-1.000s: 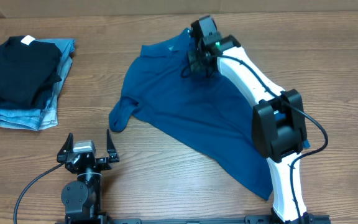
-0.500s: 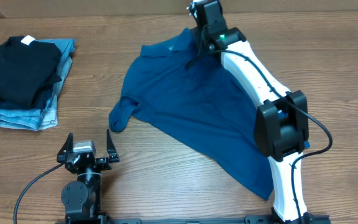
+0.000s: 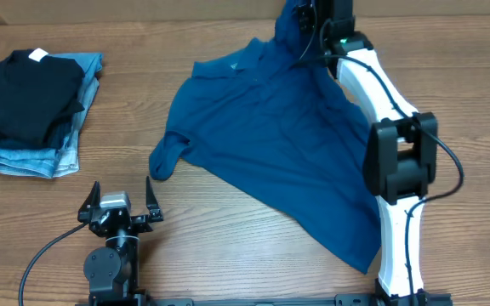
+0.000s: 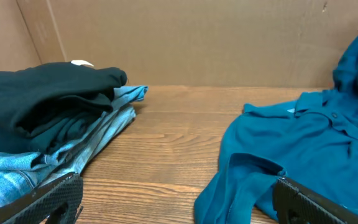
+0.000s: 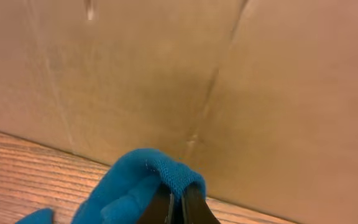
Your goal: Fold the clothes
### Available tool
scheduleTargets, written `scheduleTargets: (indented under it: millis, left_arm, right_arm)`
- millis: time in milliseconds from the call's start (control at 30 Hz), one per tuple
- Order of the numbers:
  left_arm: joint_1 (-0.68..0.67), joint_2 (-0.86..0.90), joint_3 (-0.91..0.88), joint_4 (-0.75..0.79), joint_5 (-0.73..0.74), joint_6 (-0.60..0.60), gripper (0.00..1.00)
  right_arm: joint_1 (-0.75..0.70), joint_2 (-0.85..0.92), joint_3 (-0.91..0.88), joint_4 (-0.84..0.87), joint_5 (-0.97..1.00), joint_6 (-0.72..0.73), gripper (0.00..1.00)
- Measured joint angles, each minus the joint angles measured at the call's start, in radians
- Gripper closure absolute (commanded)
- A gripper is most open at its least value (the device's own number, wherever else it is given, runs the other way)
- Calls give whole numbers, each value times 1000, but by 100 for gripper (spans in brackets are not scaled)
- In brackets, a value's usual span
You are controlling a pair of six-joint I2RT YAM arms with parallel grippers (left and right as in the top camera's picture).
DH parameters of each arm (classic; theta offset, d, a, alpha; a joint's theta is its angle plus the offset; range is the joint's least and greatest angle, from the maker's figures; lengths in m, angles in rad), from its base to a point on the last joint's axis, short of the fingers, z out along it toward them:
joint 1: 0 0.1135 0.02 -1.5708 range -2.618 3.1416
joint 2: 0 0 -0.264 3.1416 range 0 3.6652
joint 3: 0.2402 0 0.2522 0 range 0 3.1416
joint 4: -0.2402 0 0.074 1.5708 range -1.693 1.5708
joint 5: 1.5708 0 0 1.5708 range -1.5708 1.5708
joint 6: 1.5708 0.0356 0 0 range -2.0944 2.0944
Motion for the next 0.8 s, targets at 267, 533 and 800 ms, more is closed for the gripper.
scheduleTargets:
  millis: [267,533,800]
  left_arm:
    - [0,0,0,0,0,0,0]
    - [0,0,0,0,0,0,0]
    - [0,0,0,2,0,0,0]
  right_arm:
    - [-10,129,0,118,62,3,20]
    - [-95,123,162,-142,200,53,0]
    - [-83,-55,465,-1059,208,249,0]
